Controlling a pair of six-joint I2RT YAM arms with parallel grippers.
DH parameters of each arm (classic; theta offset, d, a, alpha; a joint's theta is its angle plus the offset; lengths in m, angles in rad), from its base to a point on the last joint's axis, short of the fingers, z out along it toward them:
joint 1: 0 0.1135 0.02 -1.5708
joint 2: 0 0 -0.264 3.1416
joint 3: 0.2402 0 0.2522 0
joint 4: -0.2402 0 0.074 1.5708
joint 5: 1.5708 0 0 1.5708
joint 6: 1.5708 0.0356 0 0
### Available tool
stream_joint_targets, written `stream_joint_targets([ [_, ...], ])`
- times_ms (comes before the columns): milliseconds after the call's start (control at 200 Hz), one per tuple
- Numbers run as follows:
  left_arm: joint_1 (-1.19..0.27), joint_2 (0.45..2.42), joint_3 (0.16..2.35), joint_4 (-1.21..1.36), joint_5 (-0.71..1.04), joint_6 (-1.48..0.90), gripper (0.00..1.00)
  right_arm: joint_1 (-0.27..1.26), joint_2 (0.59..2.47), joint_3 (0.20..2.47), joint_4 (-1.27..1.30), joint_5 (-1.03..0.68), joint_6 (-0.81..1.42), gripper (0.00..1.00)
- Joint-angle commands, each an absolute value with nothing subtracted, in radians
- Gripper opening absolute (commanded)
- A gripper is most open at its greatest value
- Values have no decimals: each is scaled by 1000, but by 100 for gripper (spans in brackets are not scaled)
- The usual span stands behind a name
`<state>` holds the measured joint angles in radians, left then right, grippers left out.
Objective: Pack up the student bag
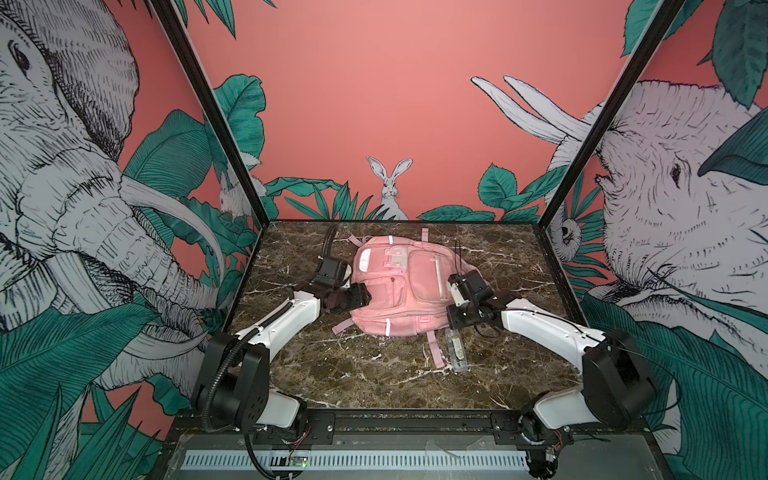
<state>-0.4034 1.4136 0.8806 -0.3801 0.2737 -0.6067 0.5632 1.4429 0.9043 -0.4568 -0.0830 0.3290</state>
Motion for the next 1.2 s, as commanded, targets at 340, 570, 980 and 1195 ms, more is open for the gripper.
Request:
stream_joint_targets([
  [340,-561,1441,801,-199,255,-814,71,669,1498,1004,-504,-148,262,0],
  [570,-541,1543,834,-220,152,-779,70,673,1498,1008,-542,-141,268,0],
  [980,-375,1665,874,-218,149,-719,70,671,1533,1033,-672,-75,241,0],
  [1195,-357,1715,942,-238,156,-709,70,667,1542,1045,-734,45,233,0],
])
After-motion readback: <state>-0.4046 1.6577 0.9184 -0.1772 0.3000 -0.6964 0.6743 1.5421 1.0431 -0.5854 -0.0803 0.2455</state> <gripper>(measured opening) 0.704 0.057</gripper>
